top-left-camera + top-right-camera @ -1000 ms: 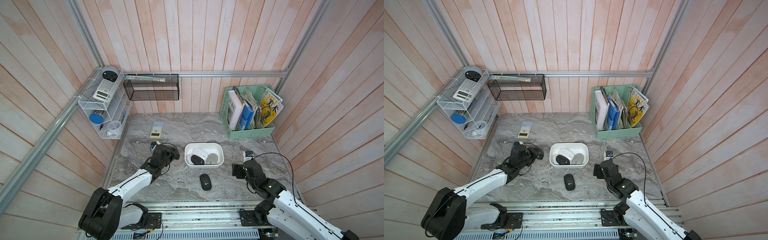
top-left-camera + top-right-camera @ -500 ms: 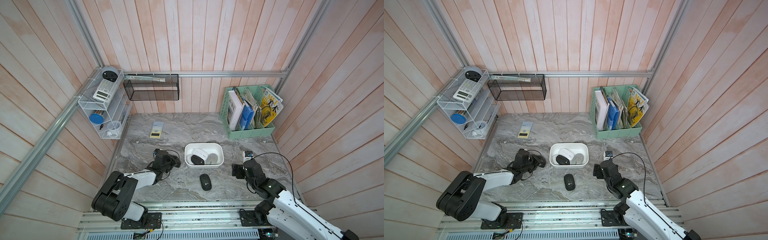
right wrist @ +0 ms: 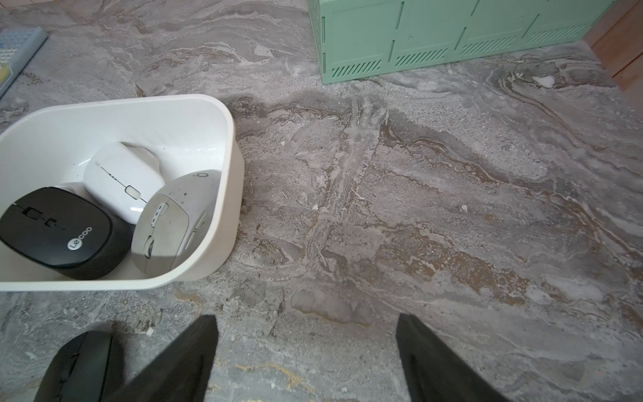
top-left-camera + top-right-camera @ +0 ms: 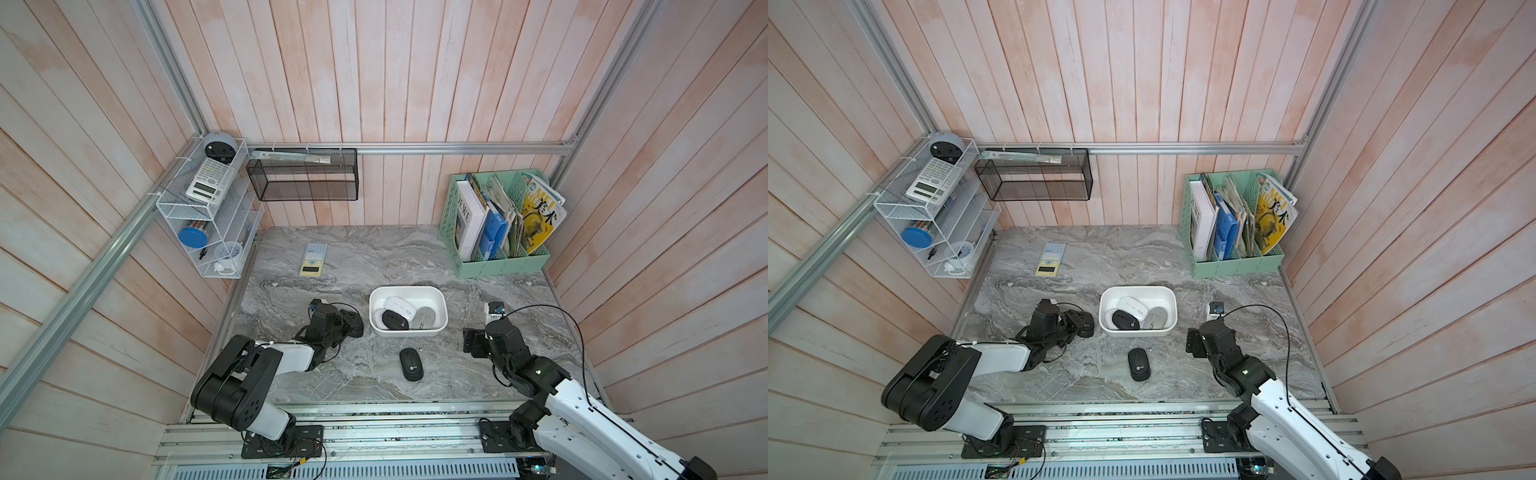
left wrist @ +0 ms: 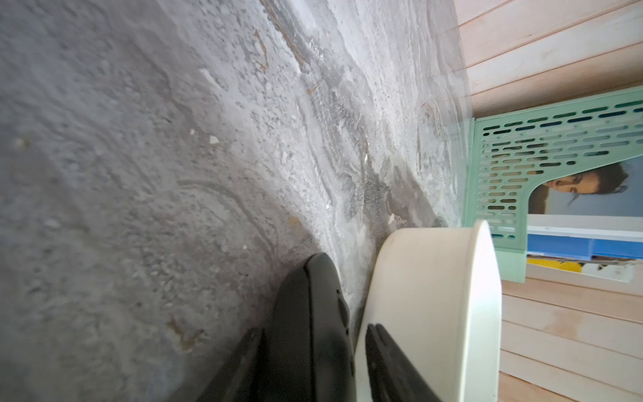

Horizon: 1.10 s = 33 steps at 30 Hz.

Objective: Take out the mouse from the storage box
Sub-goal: Place the mouse at the center of the board, then pick up the mouse from the storage box.

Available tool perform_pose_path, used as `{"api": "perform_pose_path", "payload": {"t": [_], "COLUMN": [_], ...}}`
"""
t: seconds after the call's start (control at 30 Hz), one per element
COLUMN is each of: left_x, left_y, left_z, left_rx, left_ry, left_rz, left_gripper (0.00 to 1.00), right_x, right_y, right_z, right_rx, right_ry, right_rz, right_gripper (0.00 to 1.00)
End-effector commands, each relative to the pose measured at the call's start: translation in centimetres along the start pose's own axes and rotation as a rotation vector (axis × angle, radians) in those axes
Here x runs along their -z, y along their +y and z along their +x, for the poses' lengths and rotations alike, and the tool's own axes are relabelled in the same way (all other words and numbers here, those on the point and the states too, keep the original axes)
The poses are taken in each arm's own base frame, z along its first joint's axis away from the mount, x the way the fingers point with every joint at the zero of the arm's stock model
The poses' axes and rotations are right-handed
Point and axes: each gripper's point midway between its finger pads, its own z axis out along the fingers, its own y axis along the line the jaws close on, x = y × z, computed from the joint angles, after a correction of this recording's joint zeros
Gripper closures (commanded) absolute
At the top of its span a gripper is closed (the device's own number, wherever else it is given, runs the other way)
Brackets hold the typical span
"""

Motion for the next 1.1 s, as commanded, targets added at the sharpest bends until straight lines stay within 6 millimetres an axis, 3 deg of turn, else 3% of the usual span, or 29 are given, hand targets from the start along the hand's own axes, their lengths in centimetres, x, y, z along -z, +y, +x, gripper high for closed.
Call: {"api": "perform_pose_path", "payload": {"t": [0.0,0.13,0.23,0.37,0.53,0.7,0.87,1.07], "left_x": [0.5,1.6,3.2,5.9,10.0,12.2,13.8,16.1], "left_y": [1.0,1.2,2.3,1.9,0.9,0.7,-0.3,0.0], "left_z": [-0.4,-1.1,-1.9,-2.8,-4.6,-5.4,-6.0,-6.7], "left_rx": [-0.028,-0.056,-0.067,-0.154,-0.344,-0.482,-0.485,-0.458], "left_ry": [-0.026,-0.052,-0.057,-0.032,-0.110,-0.220,-0.304,-0.387], "left_rz": [-0.044,-0.083,-0.200,-0.274,-0.304,-0.258,-0.184,-0.196], "left_gripper": [0.43,0.38,0.27,0.23,0.16,0.10,0.06,0.02], "right_x": [-0.1,0.0,0.0,0.0,-0.6,-1.7,-3.1,-5.1], "right_y": [0.2,0.3,0.7,3.0,7.5,12.6,17.1,21.3], "right_z": [-0.2,-0.1,-0.2,-0.8,-2.1,-2.5,-2.3,-1.4], "right_rx": [0.004,0.008,0.008,0.027,0.128,0.267,0.348,0.400], "right_ry": [-0.006,-0.003,0.007,0.048,0.101,0.150,0.221,0.289], "right_rz": [-0.008,-0.018,-0.037,-0.109,-0.204,-0.262,-0.277,-0.232], "right_gripper": [0.13,0.12,0.11,0.10,0.09,0.09,0.08,0.06]}}
